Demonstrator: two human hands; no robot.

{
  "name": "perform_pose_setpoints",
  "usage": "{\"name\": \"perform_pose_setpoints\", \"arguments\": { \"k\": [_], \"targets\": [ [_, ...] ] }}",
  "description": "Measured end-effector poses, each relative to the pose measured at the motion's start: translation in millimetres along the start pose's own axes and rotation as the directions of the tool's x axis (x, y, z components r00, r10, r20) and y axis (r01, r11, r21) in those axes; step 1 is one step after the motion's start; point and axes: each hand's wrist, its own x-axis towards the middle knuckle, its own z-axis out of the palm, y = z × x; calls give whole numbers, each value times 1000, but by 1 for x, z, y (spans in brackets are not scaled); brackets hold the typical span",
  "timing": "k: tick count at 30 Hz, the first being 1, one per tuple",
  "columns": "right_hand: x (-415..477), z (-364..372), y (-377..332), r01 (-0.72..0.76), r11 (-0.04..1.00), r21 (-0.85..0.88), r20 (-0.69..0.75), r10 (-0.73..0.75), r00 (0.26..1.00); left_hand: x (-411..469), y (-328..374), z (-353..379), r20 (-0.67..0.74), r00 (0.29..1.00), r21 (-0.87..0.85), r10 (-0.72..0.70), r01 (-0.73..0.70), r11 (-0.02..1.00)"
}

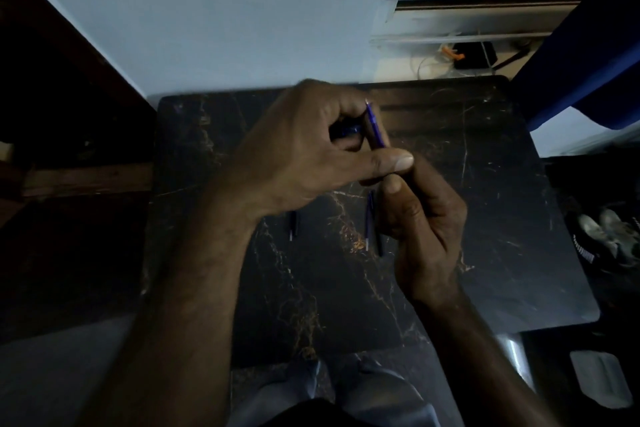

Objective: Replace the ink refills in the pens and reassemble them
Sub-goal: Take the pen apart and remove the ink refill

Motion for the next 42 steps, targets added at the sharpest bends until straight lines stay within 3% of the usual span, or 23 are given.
{"name": "perform_pose_setpoints", "arguments": {
  "k": [4, 7, 10, 14, 17, 19, 23, 25, 30, 35, 42],
  "targets": [
    [2, 7, 5, -45, 998, 38, -94, 48, 994, -6, 1, 12, 11, 1000, -27, 25, -24, 999],
    [2, 8, 12, -84, 993, 77, -85, 90, 992, -9, -3, 14, -95, 994, -271, -48, 21, 962],
    [1, 10, 17, -109, 989, 102, -76, 117, 990, -7, -10, 16, -203, 978, -292, -51, -11, 956],
    [2, 14, 19, -112, 986, 122, -96, 124, 988, -6, -9, 26, -143, 990, -257, -2, -35, 966],
    [4, 16, 18, -85, 989, 122, -106, 98, 990, -8, -16, 31, -149, 985, -403, -87, 20, 915],
    [4, 16, 19, -87, 988, 128, -113, 102, 988, -10, -17, 33, -141, 982, -529, -123, 30, 848],
    [0, 15, 26, -114, 985, 129, -134, 132, 982, -3, -20, 38, -228, 907, -840, -354, 1, 543],
    [-5, 15, 29, -141, 984, 105, -150, 156, 976, -1, -22, 40, -228, 877, -895, -424, -17, 445],
    [-10, 17, 33, -182, 983, -23, -205, 174, 963, 1, -19, 42, -211, 884, -952, -416, -89, 293],
    [-5, 18, 32, -195, 977, -86, -250, 169, 953, 5, -14, 44, -245, 878, -951, -411, -134, 280],
    [0, 18, 32, -165, 984, -65, -224, 146, 963, 5, -15, 43, -296, 875, -918, -382, -151, 366]
  ]
}}
